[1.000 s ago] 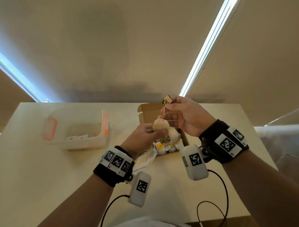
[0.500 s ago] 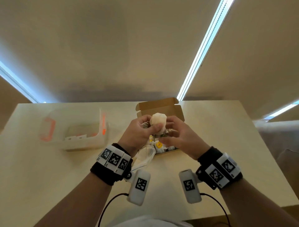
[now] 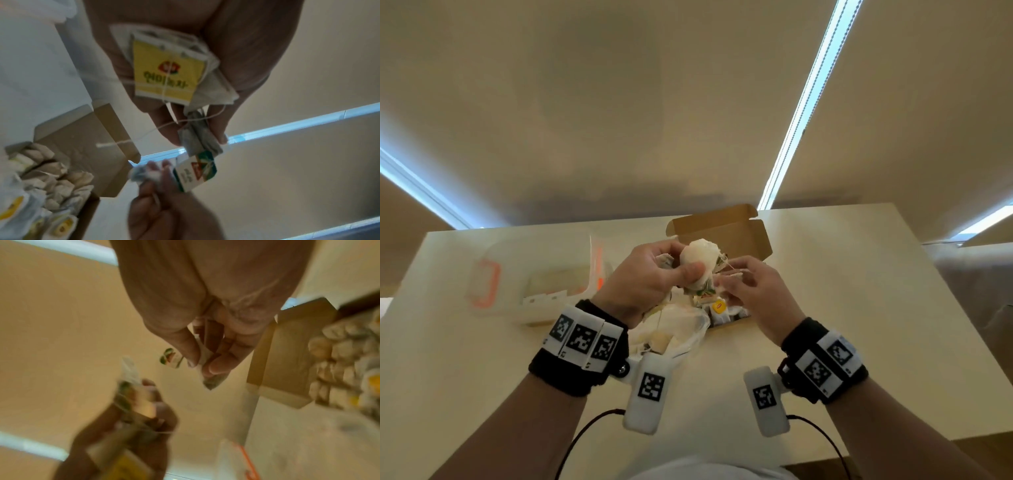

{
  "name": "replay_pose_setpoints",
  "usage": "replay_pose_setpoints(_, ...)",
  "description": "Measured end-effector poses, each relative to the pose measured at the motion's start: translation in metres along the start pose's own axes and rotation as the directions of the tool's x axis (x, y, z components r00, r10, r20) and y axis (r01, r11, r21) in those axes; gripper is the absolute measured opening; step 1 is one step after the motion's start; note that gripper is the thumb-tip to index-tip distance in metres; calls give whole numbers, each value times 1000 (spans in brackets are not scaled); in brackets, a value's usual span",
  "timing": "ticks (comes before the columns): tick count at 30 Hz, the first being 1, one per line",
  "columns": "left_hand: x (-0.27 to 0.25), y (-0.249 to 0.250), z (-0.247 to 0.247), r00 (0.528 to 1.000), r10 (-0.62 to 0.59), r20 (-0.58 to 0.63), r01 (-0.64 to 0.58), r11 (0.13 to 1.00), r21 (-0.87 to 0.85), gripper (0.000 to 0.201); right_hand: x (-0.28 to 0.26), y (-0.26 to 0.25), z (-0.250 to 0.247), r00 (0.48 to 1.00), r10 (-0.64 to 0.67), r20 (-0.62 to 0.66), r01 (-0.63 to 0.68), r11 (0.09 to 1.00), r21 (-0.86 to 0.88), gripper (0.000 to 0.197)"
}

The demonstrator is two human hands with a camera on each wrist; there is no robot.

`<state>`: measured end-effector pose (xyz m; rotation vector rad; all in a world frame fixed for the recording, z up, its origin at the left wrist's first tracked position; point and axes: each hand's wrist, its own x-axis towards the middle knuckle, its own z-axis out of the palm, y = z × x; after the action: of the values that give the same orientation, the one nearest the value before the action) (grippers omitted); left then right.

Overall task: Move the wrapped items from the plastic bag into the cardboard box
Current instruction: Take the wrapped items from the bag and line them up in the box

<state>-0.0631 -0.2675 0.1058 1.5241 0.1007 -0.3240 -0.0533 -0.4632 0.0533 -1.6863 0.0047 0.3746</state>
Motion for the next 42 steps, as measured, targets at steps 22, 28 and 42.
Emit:
replay_pose_setpoints(22,34,-69,37,944,-292,-154,284,956,-70,25,38,63,-68,974,128,-187,-182,933,-310,29)
replay_pose_setpoints(28,33,-73,-5,895,-395,-209,349,910,-225,16,112,84,-94,941,287,-182,-336,699,-631,37)
replay_pose_setpoints(42,23,-83,-42,873,-406,-270,302,885,-355,13,129,134,-72,979,23,-201,-182,531,-828,17)
